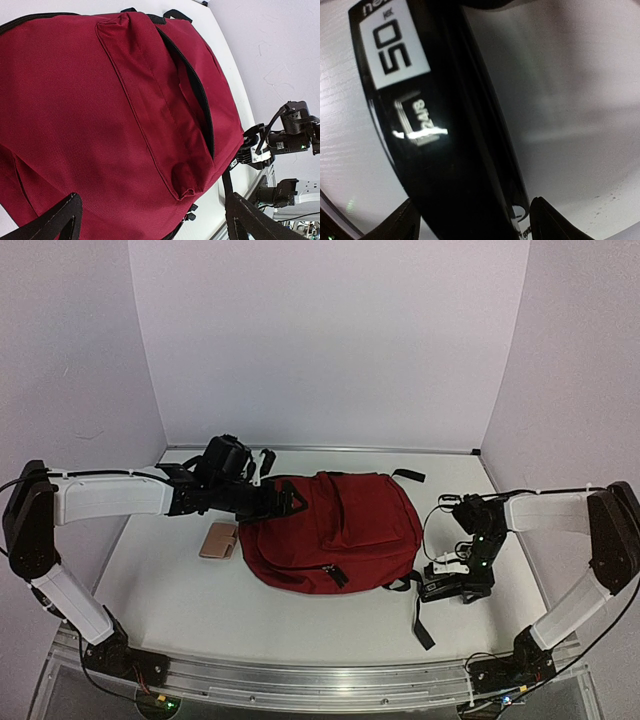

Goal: Pack the student bag
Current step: Pick up the stationery from the center of the board, then place the stationery in the student bag, then pick up the stationery from the student bag.

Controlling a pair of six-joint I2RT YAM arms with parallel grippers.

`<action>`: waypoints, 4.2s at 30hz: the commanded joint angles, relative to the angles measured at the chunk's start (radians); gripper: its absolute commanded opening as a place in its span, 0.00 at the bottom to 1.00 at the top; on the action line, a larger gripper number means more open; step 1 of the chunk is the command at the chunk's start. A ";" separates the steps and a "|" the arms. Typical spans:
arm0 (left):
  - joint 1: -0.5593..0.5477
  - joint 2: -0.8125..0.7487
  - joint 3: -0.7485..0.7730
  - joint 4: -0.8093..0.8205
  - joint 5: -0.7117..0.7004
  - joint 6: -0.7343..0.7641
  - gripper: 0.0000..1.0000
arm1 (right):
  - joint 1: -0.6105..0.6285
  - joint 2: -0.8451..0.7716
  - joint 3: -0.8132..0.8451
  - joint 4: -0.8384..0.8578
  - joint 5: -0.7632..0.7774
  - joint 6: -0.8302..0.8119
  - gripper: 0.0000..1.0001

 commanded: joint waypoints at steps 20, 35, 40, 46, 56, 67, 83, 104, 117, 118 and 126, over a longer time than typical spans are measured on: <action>0.010 -0.060 -0.008 0.061 0.062 0.016 1.00 | -0.001 -0.126 0.171 -0.134 -0.268 0.180 0.11; -0.052 -0.061 -0.050 0.402 0.185 0.049 0.94 | 0.002 0.011 0.615 0.056 -0.896 0.885 0.04; -0.051 -0.017 -0.007 0.344 0.096 0.042 0.92 | 0.005 0.073 0.608 0.173 -0.816 0.972 0.00; -0.052 0.004 0.004 0.307 0.127 0.094 0.91 | 0.011 0.041 0.605 0.177 -0.845 0.948 0.00; 0.001 -0.080 -0.010 0.200 0.046 0.126 0.91 | 0.129 0.171 0.881 0.234 -0.715 0.975 0.00; 0.031 -0.168 -0.059 0.114 -0.086 0.094 0.93 | 0.252 0.386 0.952 0.392 -0.516 0.941 0.04; 0.035 0.037 0.148 -0.051 0.171 0.387 0.95 | 0.268 0.160 0.567 0.467 -0.526 0.915 0.71; -0.035 0.535 0.990 -0.815 0.157 1.139 0.91 | 0.017 -0.133 0.374 0.271 -0.655 1.047 0.98; -0.131 0.822 1.318 -1.000 0.094 1.304 0.89 | -0.139 -0.181 0.403 0.266 -0.733 1.107 0.98; -0.133 0.822 1.298 -0.991 0.086 1.305 0.88 | -0.140 -0.182 0.401 0.266 -0.737 1.108 0.98; -0.179 0.792 1.219 -1.002 0.034 1.286 0.78 | -0.144 -0.173 0.400 0.267 -0.746 1.113 0.98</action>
